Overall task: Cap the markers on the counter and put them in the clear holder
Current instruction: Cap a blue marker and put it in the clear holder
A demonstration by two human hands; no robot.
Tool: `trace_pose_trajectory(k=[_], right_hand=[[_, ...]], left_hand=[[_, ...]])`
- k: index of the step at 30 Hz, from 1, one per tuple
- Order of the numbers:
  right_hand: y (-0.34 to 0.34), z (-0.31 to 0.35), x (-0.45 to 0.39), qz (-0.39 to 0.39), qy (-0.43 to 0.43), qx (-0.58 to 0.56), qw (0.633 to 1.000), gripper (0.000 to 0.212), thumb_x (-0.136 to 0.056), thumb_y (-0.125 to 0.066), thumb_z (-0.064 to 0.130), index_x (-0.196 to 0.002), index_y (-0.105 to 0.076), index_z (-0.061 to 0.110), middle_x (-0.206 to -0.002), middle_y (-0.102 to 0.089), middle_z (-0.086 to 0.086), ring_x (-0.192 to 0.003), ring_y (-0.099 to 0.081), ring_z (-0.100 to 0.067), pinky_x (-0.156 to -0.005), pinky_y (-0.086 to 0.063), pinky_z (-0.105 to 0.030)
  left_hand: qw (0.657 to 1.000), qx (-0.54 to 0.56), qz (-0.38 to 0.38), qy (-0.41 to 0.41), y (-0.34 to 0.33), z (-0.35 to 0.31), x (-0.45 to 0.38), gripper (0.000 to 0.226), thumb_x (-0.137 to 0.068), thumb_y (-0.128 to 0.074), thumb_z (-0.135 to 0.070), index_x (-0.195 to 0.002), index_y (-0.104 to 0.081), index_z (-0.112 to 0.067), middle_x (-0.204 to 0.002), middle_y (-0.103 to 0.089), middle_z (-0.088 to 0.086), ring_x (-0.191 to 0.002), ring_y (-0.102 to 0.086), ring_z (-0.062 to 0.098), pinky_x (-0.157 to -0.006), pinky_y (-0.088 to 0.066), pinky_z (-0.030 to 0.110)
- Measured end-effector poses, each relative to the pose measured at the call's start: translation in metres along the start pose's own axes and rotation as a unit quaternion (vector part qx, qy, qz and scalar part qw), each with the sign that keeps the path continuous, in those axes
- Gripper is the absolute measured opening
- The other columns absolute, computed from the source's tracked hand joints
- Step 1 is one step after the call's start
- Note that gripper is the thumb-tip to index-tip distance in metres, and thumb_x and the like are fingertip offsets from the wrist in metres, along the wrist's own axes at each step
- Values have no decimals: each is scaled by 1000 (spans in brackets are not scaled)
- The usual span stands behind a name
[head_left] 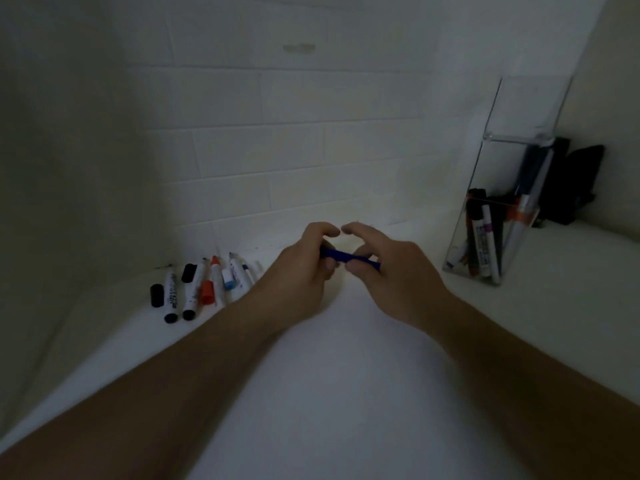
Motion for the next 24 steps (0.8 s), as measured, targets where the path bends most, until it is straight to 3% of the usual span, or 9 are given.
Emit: trace_pose_trajectory(k=[2,4,6,8,11,15,19,21,24], right_hand=[[16,-4,-5,3,1,55,999,37,-100,-57,26,-136,-58,34,-83,-71,12,-69,-58,-7,-68,-44,-24],[45,-7,-9,-31,-12,36,999,26,-100,-57,21,-121,-70,31,-65,-62,10,-51,-51,-5,-52,-37,-17],[84,-9,-14,-121,-30,0,992,21,-98,-61,22,-114,-70,31,-71,-64,9,-53,-52,-6,-50,-40,-18],[127,-8,-19,-216,-29,-10,976,20,-97,-64,23,-114,-65,32,-87,-64,16,-67,-54,-3,-63,-44,-16],[178,-12,-26,-271,-42,8,962,22,-97,-63,17,-109,-57,34,-101,-63,18,-78,-57,-1,-70,-44,-12],[196,-43,-21,-197,-135,102,966,27,-98,-62,14,-121,-51,21,-102,-61,1,-82,-61,-16,-69,-49,-27],[174,-68,-5,-110,-143,240,954,58,-97,-60,19,-144,-31,36,-96,-65,-11,-81,-61,-28,-72,-58,-46],[167,-72,2,-113,-153,307,932,49,-100,-53,23,-143,-32,35,-96,-60,-16,-77,-55,-30,-73,-56,-47],[162,-79,5,-116,-164,288,936,42,-106,-40,20,-145,-33,34,-90,-55,-15,-69,-50,-27,-66,-50,-40]], left_hand=[[999,35,-28,4,-3,-1,0,56,-98,-50,-6,-143,-28,-30,-107,-59,-12,-87,-62,3,-79,-51,23],[997,50,-51,-9,-5,-4,0,68,-94,-54,-6,-146,-22,-36,-113,-55,-12,-85,-62,7,-75,-53,25],[998,22,-33,-48,-10,-7,2,72,-93,-58,-10,-147,-22,-39,-115,-51,-12,-87,-59,7,-75,-52,24],[994,-25,2,-102,-16,-8,5,72,-92,-61,-15,-149,-24,-39,-116,-49,-13,-94,-55,3,-80,-49,23],[988,-51,45,-140,-25,-10,11,64,-94,-56,-21,-147,-28,-43,-119,-48,-16,-103,-50,1,-88,-45,23],[978,-82,54,-187,-34,-15,15,53,-97,-51,-25,-144,-37,-42,-123,-47,-19,-111,-47,1,-92,-37,18],[970,-102,61,-212,-40,-15,16,47,-97,-49,-29,-140,-40,-45,-126,-51,-15,-113,-49,7,-93,-46,28],[963,-121,70,-229,-43,-14,16,43,-96,-48,-28,-137,-46,-43,-122,-53,-14,-108,-50,8,-90,-48,31],[951,-147,75,-262,-46,-17,17,39,-96,-48,-26,-133,-54,-39,-115,-58,-10,-99,-54,9,-83,-50,32]])
Point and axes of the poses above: each hand's wrist, its own x-axis away from the middle knuckle, its own y-axis out of the back of the hand, z = x × y, the point moved 3 cm from there along -x, towards the middle knuckle
